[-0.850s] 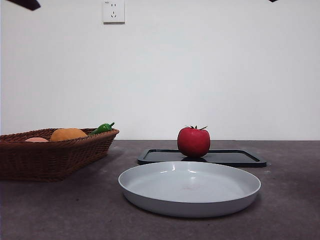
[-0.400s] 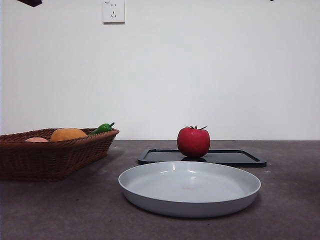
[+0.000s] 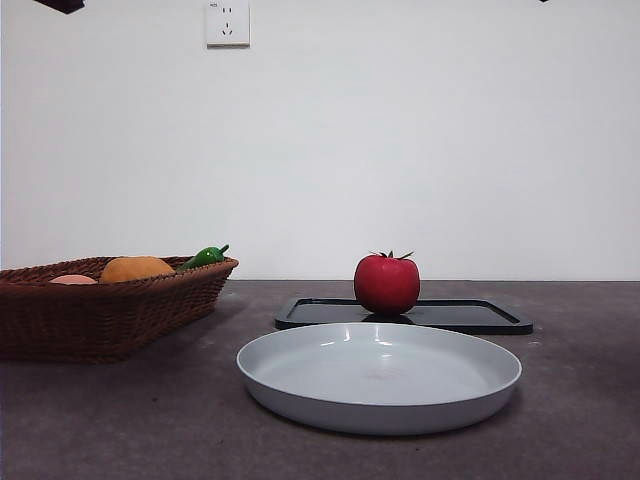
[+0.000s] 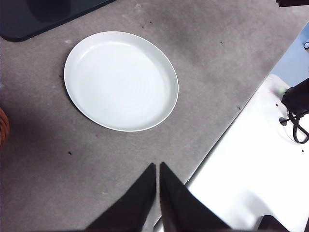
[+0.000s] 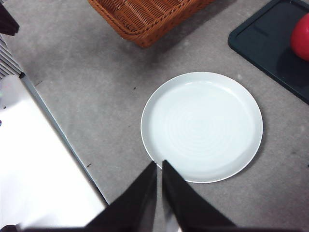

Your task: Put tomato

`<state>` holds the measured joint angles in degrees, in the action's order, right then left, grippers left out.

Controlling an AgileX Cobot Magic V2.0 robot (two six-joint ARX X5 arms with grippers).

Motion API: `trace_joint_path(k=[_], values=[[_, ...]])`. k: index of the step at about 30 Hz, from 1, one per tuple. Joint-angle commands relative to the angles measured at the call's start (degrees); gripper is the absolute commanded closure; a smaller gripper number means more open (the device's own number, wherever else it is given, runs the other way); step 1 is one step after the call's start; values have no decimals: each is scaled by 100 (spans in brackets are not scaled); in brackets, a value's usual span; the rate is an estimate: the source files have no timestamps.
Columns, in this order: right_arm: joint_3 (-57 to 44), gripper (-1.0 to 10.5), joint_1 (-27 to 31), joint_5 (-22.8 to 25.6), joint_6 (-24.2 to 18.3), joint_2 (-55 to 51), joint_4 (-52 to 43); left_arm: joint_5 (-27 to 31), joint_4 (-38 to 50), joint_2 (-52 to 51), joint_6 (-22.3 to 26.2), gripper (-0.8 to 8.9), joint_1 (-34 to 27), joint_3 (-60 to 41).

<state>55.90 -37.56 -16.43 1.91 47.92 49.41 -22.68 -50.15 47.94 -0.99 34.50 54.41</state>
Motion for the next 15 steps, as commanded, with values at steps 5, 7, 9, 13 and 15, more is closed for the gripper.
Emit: trace_joint_path(k=[5, 7, 9, 13, 15], values=[[68, 939, -57, -7, 44, 26, -59, 345, 369, -61, 691, 803, -63, 125], [68, 939, -57, -7, 44, 26, -59, 514, 745, -162, 935, 803, -216, 120], [68, 939, -57, -7, 44, 26, -59, 730, 1346, -348, 1043, 803, -487, 72], [68, 939, -57, -7, 44, 26, -57, 946, 2647, -841, 1130, 803, -1300, -236], [68, 939, -57, -9, 44, 26, -59, 984, 3370, -1191, 1132, 803, -1777, -564]])
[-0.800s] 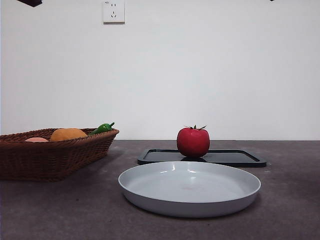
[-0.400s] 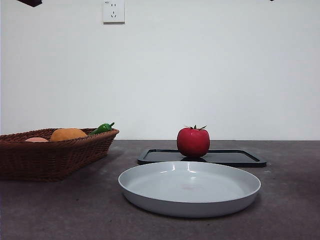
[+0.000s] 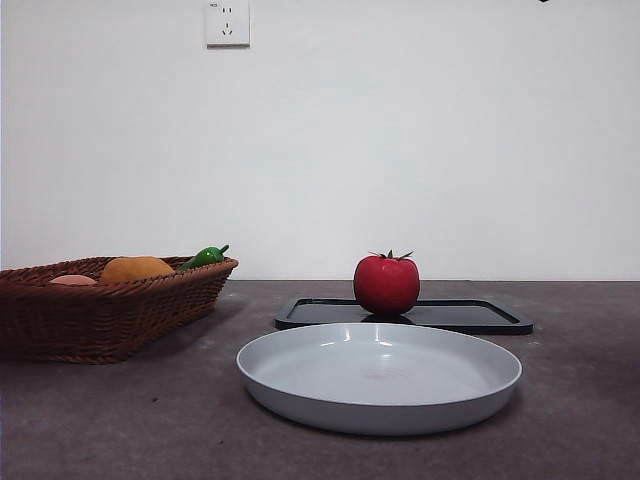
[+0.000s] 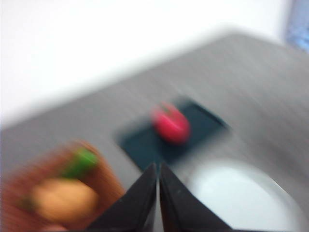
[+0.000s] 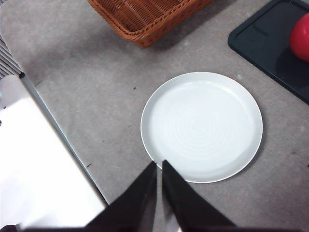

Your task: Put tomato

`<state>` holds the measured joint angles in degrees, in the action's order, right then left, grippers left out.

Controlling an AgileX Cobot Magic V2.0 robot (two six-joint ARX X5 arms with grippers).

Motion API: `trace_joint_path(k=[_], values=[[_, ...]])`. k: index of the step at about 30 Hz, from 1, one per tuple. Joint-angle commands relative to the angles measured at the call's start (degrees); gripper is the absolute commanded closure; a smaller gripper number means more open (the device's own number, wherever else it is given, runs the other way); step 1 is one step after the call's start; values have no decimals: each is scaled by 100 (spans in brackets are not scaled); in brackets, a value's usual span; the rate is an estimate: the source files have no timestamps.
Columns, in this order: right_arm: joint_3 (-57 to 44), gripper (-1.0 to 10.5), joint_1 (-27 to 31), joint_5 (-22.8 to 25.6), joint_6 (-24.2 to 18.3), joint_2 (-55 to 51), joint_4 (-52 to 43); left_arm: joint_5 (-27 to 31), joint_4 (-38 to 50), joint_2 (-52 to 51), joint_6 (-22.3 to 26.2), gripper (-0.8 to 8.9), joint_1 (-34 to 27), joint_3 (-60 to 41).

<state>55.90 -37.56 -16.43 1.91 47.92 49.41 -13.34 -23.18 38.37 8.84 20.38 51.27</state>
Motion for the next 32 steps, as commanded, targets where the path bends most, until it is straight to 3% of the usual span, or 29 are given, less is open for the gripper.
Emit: trace_joint_path(k=[1, 6, 11, 21, 32], values=[[68, 939, -57, -7, 44, 26, -59, 76, 964, -404, 164, 803, -566, -426], [68, 939, -57, -7, 44, 26, -59, 748, 1908, -1353, 162, 803, -1329, -1478], [68, 939, -57, -7, 44, 26, -57, 1217, 2146, -2146, 81, 803, -1720, -2481], [68, 939, -57, -7, 44, 26, -57, 1252, 2142, -3180, -409, 803, -2146, -4054], [68, 939, -57, -7, 44, 26, -59, 1255, 1902, -3751, -514, 803, -2155, -4876]])
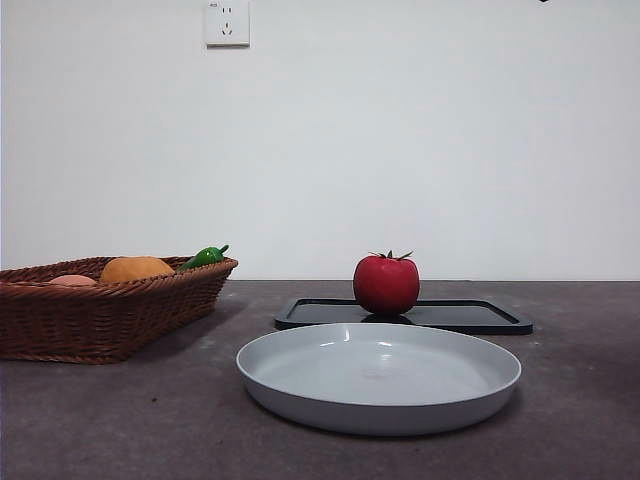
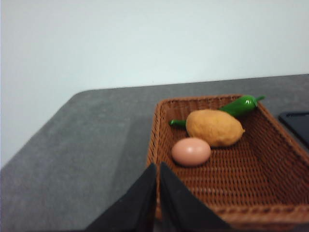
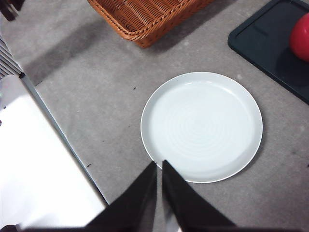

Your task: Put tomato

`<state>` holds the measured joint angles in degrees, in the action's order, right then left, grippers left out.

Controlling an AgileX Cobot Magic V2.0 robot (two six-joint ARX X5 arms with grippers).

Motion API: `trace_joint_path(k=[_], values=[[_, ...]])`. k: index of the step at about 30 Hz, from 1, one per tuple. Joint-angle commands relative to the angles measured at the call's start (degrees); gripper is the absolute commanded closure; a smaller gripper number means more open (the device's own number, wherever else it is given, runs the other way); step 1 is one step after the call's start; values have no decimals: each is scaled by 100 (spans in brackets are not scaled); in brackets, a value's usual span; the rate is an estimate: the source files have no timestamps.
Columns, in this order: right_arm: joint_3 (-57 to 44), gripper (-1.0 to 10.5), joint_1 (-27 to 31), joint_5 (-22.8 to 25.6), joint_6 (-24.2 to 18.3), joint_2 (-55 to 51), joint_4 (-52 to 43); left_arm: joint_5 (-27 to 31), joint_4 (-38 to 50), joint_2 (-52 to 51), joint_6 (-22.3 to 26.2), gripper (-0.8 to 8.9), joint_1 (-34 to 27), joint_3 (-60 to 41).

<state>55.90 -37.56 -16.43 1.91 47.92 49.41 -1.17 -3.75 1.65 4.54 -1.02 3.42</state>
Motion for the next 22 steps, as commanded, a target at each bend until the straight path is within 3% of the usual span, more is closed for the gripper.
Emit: trace_joint_path(k=[1, 11, 22], values=[[68, 939, -57, -7, 44, 26, -57, 39, -107, -131, -76, 803, -15, -133], [68, 939, -57, -7, 44, 26, -57, 103, -737, -149, -105, 803, -15, -275], [70, 939, -57, -7, 44, 26, -59, 103, -715, -146, -247, 803, -15, -275]])
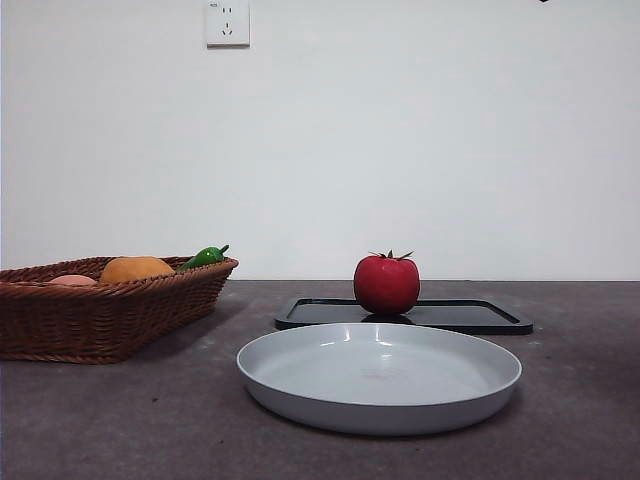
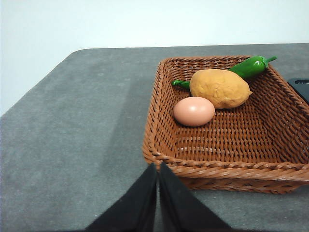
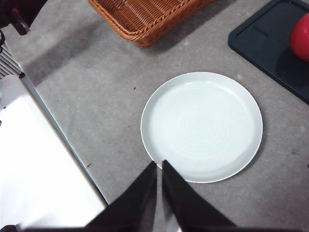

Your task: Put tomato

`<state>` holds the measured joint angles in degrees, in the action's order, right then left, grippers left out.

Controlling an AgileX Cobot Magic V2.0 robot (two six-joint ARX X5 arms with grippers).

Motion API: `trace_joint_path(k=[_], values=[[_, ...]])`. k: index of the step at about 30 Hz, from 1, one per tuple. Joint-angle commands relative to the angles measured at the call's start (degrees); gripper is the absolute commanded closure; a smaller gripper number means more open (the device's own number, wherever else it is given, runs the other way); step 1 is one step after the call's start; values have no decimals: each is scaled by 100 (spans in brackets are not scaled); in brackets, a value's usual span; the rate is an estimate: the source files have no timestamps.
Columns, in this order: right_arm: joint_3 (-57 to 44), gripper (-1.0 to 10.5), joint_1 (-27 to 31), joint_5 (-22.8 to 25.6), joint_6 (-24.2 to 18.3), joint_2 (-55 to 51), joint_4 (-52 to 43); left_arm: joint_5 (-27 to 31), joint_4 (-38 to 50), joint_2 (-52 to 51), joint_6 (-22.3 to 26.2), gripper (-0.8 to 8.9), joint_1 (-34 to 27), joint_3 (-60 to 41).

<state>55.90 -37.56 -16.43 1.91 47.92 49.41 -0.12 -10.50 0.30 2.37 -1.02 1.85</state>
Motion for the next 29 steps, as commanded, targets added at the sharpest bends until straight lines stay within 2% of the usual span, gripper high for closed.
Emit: trace_joint_path(k=[1, 20, 23, 29], values=[[68, 939, -57, -7, 44, 26, -59, -2, -39, -11, -28, 803, -15, -118], [72, 939, -33, 4, 33, -22, -61, -2, -39, -11, -28, 803, -15, -118], [68, 939, 221, 35, -164, -162, -216, -2, -39, -11, -28, 803, -15, -118], [55, 939, 1392, 13, -184, -702, -1123, -2, -39, -11, -28, 803, -15, -118]])
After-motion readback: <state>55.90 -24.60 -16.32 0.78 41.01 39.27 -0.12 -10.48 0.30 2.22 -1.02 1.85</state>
